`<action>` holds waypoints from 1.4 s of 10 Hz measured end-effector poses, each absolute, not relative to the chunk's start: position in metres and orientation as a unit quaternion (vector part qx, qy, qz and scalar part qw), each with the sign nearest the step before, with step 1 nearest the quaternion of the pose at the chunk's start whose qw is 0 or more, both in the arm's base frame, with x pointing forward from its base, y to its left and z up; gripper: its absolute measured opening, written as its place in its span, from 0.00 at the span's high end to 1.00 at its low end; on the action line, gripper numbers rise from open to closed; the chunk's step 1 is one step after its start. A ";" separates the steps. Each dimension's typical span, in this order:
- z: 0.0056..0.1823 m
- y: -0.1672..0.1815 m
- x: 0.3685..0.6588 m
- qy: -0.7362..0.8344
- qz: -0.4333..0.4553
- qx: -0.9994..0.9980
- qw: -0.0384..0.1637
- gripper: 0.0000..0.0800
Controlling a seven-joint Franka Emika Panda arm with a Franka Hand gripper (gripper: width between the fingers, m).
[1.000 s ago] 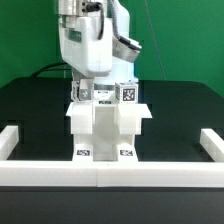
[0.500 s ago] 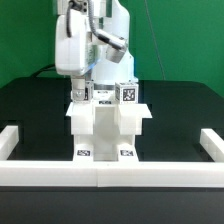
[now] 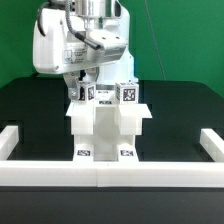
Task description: Assemble chair
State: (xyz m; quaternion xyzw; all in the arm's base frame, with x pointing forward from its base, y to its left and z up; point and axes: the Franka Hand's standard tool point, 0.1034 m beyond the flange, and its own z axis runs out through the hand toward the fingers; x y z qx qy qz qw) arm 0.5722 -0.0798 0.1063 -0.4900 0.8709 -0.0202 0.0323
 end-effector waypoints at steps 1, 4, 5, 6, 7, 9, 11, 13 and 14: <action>0.106 -0.080 0.572 0.877 -0.019 -0.479 0.033 0.65; 0.105 -0.079 0.572 0.865 -0.019 -0.501 0.031 0.39; 0.106 -0.077 0.573 0.857 -0.014 -0.514 0.030 0.24; 0.107 -0.077 0.574 0.839 -0.016 -0.543 0.030 0.20; 0.107 -0.078 0.574 0.818 -0.017 -0.574 0.029 0.20; 0.106 -0.079 0.573 0.766 -0.020 -0.642 0.027 0.19; 0.106 -0.079 0.573 0.721 -0.022 -0.692 0.026 0.19; 0.106 -0.079 0.573 0.658 -0.025 -0.752 0.014 0.19; 0.107 -0.079 0.573 0.631 -0.027 -0.776 0.008 0.19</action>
Offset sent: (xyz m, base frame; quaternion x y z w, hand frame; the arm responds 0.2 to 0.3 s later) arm 0.0000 0.0000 0.0000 0.0000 0.0000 -0.0650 0.9979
